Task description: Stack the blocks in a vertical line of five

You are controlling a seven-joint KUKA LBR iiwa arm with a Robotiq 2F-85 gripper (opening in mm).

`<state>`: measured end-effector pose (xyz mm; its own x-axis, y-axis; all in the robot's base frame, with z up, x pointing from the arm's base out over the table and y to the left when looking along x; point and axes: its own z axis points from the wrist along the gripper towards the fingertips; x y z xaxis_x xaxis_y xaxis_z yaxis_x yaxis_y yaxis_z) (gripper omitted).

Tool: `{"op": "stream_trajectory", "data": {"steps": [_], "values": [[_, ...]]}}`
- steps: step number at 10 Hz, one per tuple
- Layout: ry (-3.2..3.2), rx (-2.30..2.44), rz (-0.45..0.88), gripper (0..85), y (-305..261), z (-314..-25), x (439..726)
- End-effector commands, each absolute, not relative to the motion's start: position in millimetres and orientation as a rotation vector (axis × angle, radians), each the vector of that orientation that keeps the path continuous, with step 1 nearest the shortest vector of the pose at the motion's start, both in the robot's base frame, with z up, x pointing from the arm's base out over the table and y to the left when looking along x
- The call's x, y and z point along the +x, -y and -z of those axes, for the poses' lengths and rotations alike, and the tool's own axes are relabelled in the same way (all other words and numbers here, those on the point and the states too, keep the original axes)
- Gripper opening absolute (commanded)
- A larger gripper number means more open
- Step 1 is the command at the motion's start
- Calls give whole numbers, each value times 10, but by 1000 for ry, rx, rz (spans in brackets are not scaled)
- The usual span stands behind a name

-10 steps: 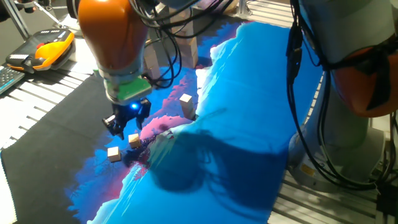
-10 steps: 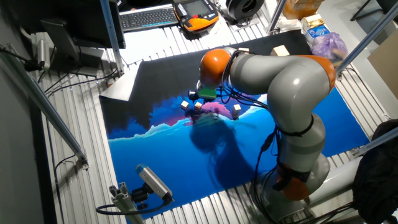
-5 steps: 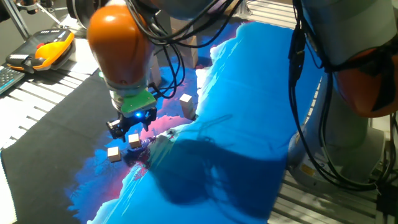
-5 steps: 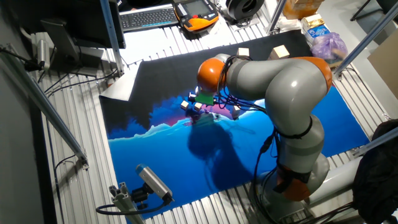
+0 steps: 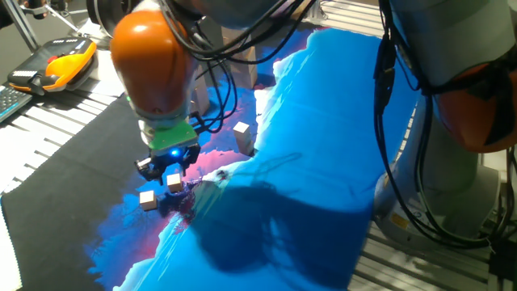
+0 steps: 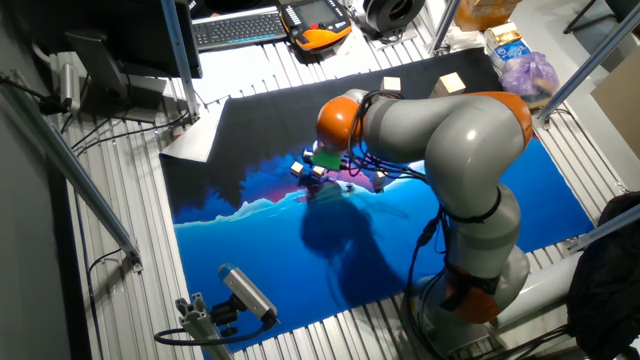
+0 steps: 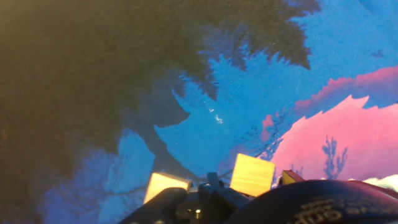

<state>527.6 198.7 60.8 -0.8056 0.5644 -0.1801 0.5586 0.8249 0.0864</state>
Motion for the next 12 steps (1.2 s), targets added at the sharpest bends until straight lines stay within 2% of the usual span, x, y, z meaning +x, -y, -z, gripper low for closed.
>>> {"op": "stream_trajectory", "data": {"steps": [1,12], "values": [[-2799,889,-33,510,-2006,-599,5282],[-2784,878,-6,510,-1953,-418,5346]]}}
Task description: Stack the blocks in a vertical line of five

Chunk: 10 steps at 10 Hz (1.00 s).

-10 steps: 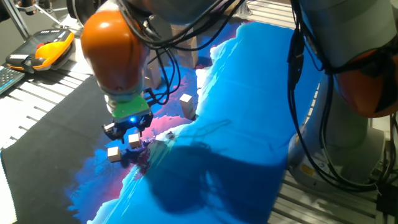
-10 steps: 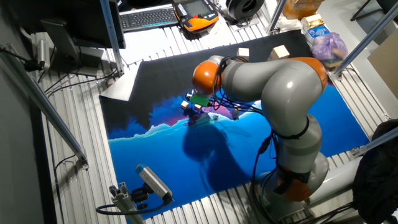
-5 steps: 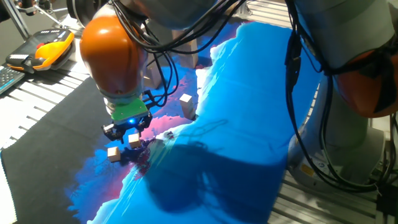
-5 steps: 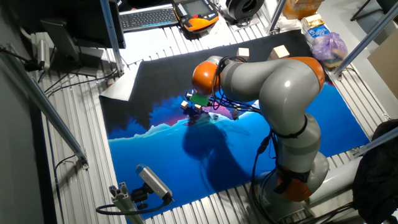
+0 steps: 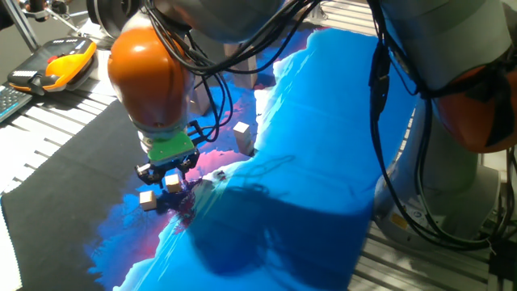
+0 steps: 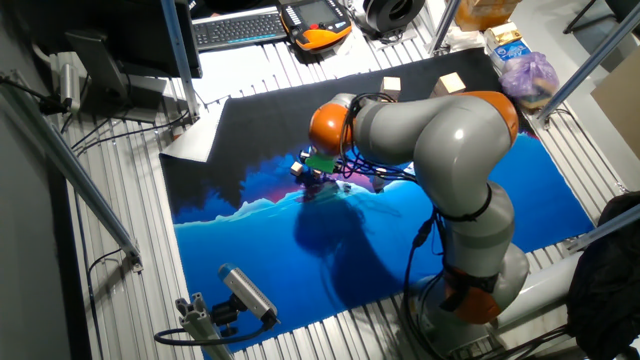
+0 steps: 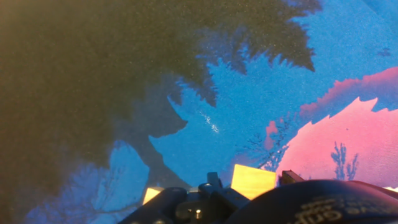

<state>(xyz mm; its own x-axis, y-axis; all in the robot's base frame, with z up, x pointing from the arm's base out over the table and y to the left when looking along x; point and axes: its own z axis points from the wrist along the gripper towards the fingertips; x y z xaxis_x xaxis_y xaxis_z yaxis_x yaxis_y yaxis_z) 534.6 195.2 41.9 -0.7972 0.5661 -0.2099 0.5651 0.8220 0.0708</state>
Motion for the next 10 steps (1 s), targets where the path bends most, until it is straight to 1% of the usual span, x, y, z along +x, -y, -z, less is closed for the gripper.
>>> {"op": "stream_trajectory", "data": {"steps": [1,2,4,6,7,8,10], "values": [[-2788,867,-4,510,-1953,-424,5345],[-2791,861,-1,340,-1952,-424,5345],[-2799,845,-2,340,-1945,-417,5344],[-2835,756,10,0,-1944,-476,5332],[-2883,690,-3,0,-1925,-583,5310],[-2933,622,-2,0,-1875,-758,5254],[-2974,452,11,0,-1685,-1075,5073]]}}
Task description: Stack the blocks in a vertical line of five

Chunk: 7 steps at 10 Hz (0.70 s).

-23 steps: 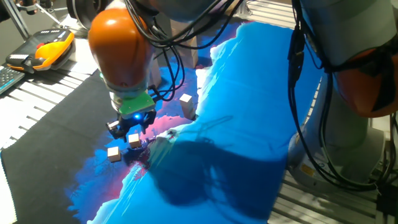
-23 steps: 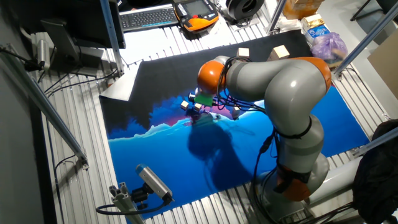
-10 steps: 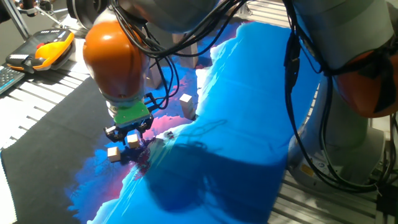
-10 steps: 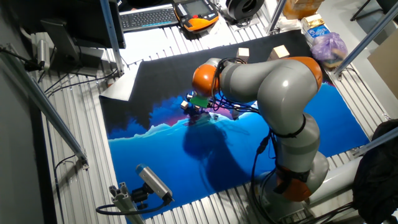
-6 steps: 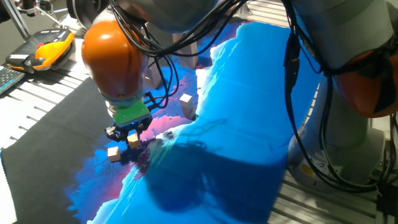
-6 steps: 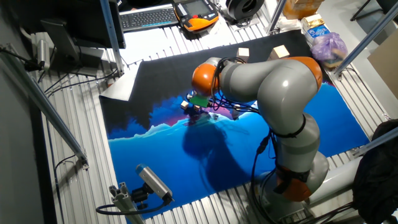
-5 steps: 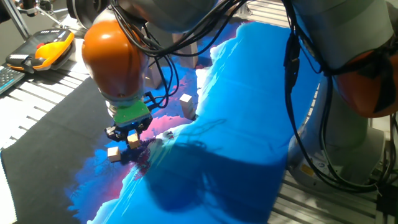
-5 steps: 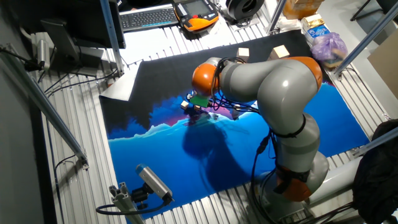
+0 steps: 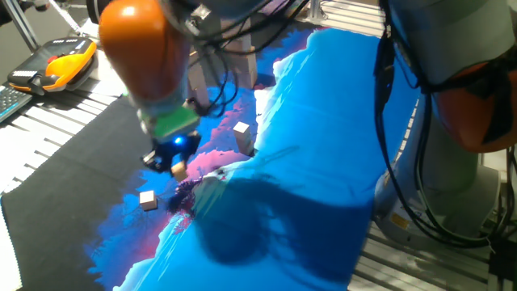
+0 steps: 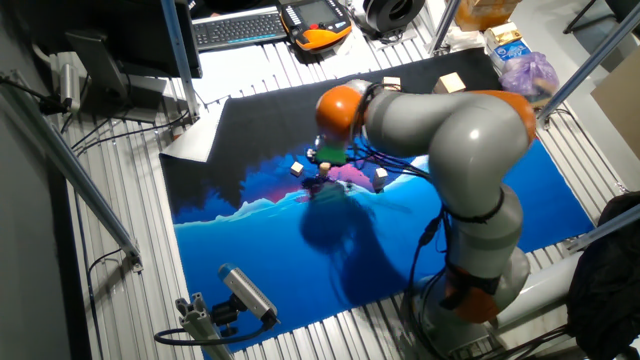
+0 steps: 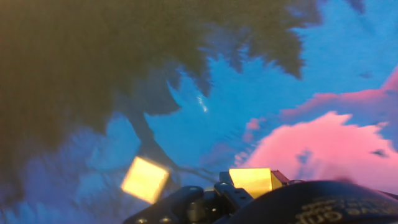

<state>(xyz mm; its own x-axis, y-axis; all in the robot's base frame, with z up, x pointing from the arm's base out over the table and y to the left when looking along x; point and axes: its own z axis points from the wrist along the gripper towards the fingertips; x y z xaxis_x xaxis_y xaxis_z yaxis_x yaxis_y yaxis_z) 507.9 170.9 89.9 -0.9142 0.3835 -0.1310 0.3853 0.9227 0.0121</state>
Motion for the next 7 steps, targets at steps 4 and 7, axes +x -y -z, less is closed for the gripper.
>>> {"op": "stream_trajectory", "data": {"steps": [4,7], "values": [[-3087,155,-61,0,-1084,-1592,4859],[-3104,45,-30,0,-912,-1718,4879]]}}
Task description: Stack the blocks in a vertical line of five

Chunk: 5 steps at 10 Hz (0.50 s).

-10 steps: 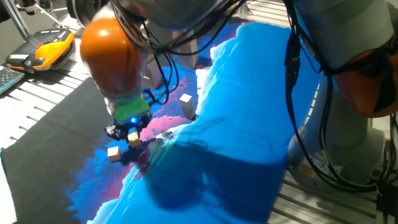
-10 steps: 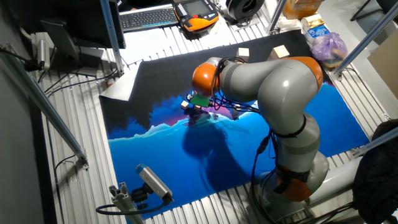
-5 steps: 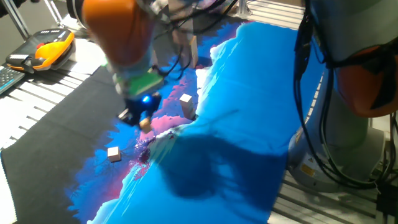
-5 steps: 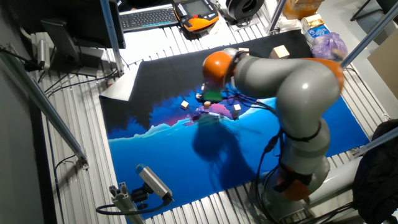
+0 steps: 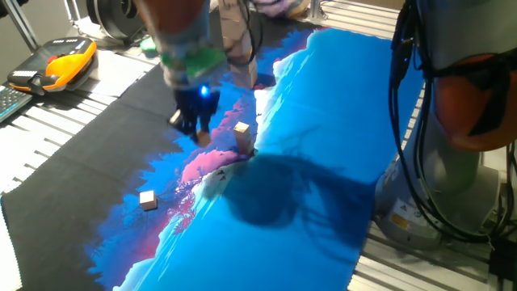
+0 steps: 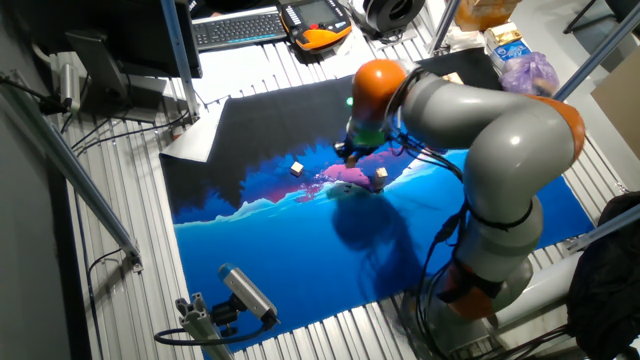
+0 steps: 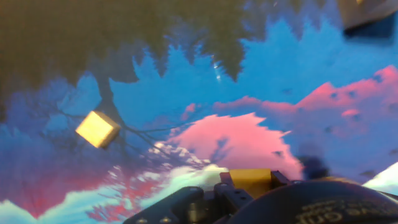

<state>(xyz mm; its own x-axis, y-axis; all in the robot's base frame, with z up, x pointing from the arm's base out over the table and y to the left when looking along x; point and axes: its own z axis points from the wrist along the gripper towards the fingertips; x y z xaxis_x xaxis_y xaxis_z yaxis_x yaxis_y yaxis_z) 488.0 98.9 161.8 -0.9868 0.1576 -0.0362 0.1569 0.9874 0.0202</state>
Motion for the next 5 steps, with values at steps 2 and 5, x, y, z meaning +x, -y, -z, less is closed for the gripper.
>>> {"op": "stream_trajectory", "data": {"steps": [2,5], "values": [[-3118,47,-15,0,-918,-1717,4881],[-3138,134,17,0,-918,-1717,4881]]}}
